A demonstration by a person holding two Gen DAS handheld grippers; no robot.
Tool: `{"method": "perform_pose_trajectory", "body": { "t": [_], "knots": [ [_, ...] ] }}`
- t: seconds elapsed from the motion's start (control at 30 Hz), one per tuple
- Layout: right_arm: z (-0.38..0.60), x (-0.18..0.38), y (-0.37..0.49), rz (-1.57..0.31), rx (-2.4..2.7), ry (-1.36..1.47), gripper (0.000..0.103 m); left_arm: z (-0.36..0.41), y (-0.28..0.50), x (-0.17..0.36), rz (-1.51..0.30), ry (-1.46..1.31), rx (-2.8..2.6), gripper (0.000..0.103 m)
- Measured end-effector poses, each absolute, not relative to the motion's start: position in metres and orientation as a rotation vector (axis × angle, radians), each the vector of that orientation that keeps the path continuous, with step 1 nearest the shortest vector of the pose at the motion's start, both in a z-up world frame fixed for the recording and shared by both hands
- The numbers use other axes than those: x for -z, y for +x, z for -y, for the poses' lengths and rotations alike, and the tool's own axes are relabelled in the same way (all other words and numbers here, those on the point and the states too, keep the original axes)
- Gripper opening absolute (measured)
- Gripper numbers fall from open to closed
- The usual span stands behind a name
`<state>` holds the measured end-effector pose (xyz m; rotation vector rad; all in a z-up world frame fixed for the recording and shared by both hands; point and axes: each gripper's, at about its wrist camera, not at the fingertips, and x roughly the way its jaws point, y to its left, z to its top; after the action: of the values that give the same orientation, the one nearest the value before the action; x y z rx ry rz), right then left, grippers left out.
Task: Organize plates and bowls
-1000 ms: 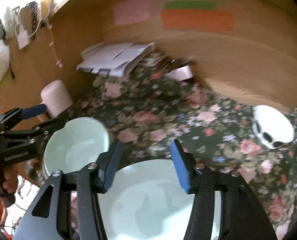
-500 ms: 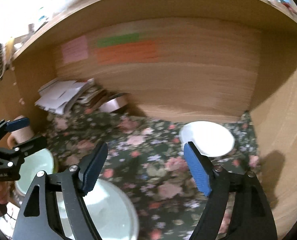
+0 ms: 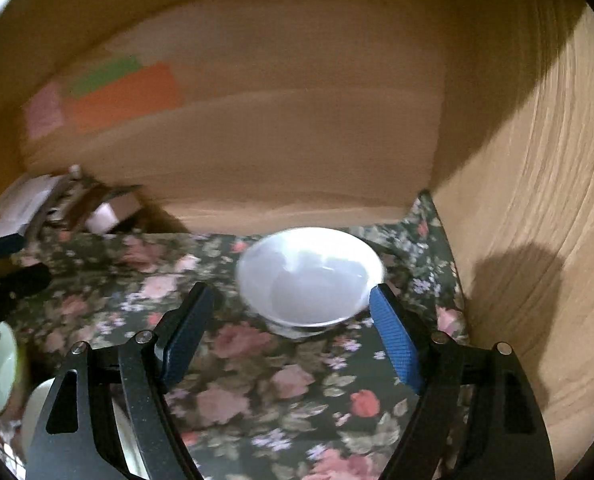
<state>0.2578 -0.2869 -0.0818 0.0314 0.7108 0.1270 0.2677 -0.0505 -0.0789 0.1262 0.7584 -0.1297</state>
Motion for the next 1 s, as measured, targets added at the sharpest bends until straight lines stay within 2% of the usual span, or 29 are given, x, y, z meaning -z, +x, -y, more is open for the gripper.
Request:
{"method": "perform_pose_trajectory", "body": {
  "t": [0.27, 0.33, 0.4, 0.53, 0.6, 0.73, 0.8, 1.0],
  "knots": [
    [0.313, 0.117, 0.3, -0.812, -0.063, 0.067, 0.078, 0.063, 0.317, 0.108, -0.872, 0.147, 0.131, 0.098],
    [0.321, 0.127, 0.311, -0.845, -0.054, 0.089, 0.072, 0.064, 0.326, 0.115, -0.894, 0.155, 0.124, 0.098],
    [0.325, 0.135, 0.321, -0.874, -0.052, 0.104, 0.061, 0.065, 0.335, 0.121, -0.911, 0.16, 0.127, 0.098],
    [0.338, 0.154, 0.337, -0.936, -0.061, 0.165, 0.052, 0.068, 0.349, 0.13, -0.927, 0.17, 0.127, 0.098],
    [0.343, 0.161, 0.343, -0.962, -0.068, 0.193, 0.04, 0.071, 0.354, 0.134, -0.939, 0.177, 0.129, 0.098],
    [0.347, 0.171, 0.351, -0.995, -0.09, 0.229, 0.03, 0.078, 0.36, 0.141, -0.948, 0.195, 0.136, 0.098],
    [0.343, 0.174, 0.354, -1.007, -0.11, 0.228, 0.02, 0.081, 0.361, 0.142, -0.95, 0.198, 0.14, 0.098],
    [0.329, 0.171, 0.349, -1.001, -0.125, 0.176, 0.018, 0.084, 0.362, 0.144, -0.954, 0.205, 0.144, 0.098]
  ]
}}
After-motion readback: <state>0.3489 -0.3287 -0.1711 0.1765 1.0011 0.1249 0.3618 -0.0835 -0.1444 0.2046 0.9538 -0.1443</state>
